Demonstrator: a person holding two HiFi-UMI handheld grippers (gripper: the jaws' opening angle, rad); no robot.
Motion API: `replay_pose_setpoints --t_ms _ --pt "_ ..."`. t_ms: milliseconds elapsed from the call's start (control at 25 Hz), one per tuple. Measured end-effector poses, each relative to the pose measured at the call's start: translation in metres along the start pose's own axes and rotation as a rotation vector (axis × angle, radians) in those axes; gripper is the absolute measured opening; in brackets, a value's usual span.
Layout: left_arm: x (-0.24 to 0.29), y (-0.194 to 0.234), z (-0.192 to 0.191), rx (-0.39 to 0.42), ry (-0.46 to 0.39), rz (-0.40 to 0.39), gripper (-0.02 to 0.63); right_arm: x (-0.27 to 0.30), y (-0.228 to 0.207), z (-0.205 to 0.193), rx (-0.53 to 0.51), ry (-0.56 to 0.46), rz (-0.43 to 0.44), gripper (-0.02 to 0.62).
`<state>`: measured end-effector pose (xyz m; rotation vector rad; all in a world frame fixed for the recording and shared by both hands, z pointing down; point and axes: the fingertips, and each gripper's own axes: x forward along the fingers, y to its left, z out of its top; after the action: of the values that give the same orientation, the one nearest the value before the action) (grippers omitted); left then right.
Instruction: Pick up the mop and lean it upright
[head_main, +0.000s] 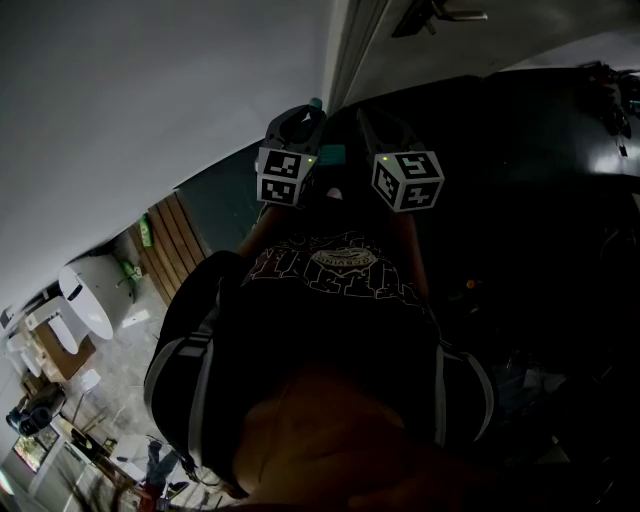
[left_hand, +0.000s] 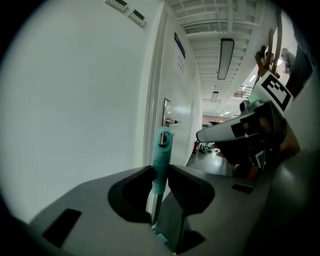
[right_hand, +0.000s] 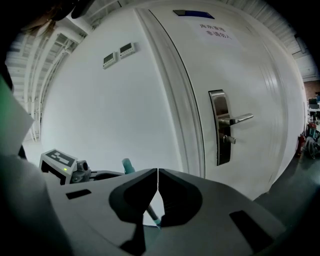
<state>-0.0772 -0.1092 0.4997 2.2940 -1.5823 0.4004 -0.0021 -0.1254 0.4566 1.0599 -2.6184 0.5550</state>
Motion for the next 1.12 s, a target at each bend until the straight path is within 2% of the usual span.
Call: replay_pose_setpoints --t_ms 400,1120 --pt "-0.013 -0.005 -0.008 -0.013 -0.004 0.007 0.146 -0.002 0.010 -0.007 -0.001 0.008 0.016 0.020" --pt "-0.007 -0.005 -0.008 -0.031 -0.012 0.004 0.146 -0.005 0.001 -0.006 0.002 0.000 0.007 0.020"
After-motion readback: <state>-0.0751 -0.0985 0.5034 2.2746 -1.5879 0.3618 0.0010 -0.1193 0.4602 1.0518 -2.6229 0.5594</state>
